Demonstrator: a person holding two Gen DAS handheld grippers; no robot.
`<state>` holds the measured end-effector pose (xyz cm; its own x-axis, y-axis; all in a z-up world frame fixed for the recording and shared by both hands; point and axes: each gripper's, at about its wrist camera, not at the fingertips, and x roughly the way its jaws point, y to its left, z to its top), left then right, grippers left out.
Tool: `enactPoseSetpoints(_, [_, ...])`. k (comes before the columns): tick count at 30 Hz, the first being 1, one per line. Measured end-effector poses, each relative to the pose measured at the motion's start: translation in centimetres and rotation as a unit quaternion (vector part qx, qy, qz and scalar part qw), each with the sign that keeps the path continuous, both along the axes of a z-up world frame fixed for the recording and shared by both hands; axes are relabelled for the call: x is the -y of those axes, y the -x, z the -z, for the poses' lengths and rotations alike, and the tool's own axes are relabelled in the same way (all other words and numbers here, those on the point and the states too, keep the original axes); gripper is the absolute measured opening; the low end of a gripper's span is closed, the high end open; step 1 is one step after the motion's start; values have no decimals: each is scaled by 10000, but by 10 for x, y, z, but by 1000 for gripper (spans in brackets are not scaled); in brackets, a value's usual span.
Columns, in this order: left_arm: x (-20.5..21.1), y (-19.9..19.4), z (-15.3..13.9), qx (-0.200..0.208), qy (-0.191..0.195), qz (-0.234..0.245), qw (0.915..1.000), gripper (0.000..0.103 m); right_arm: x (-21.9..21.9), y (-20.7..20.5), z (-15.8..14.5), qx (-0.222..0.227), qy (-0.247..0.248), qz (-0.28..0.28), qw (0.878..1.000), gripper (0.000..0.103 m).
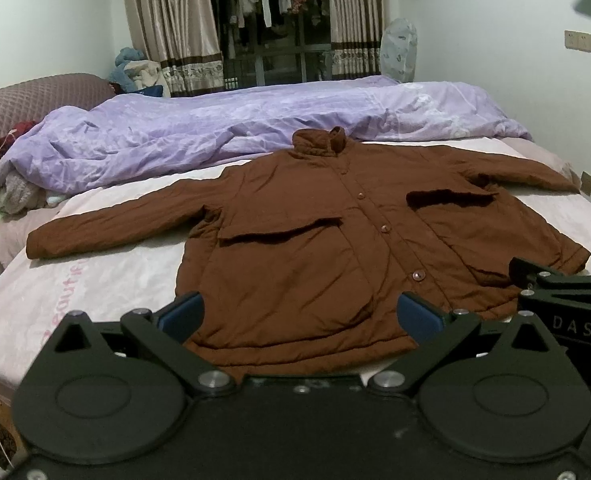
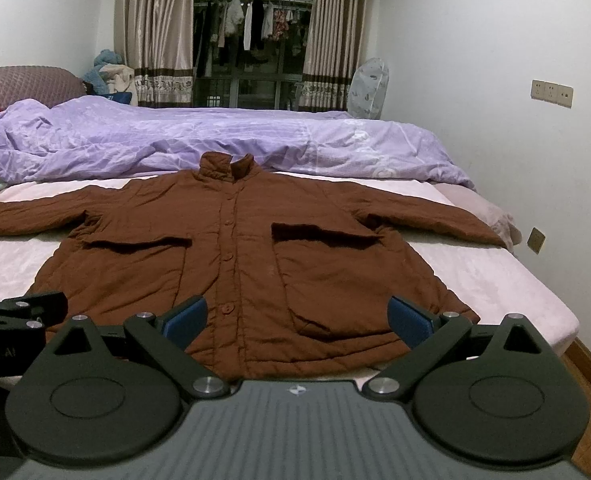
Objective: Fold large clothes
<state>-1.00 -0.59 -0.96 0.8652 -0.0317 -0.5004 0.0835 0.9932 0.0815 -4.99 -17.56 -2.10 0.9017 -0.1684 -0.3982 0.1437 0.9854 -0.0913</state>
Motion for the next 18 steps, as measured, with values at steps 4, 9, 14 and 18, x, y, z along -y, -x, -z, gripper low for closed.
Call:
enactPoseSetpoints(4, [-2, -1, 1, -25, 66, 15, 10000, 103, 0, 0, 0, -3, 0, 3, 10000, 103])
enactPoseSetpoints(9, [-45, -32, -6, -175, 719, 48, 9972, 103, 10, 1, -1, 117, -139, -3, 9998, 103])
enactPoseSetpoints(14, [-137, -94, -7, -155, 503, -1259, 9906, 103, 35, -21, -4, 217, 57, 59, 9997, 103])
enactPoseSetpoints(18, [-242, -157, 6, -367, 534, -2382, 9691, 103, 61, -52, -3, 97, 209, 140, 9996, 103])
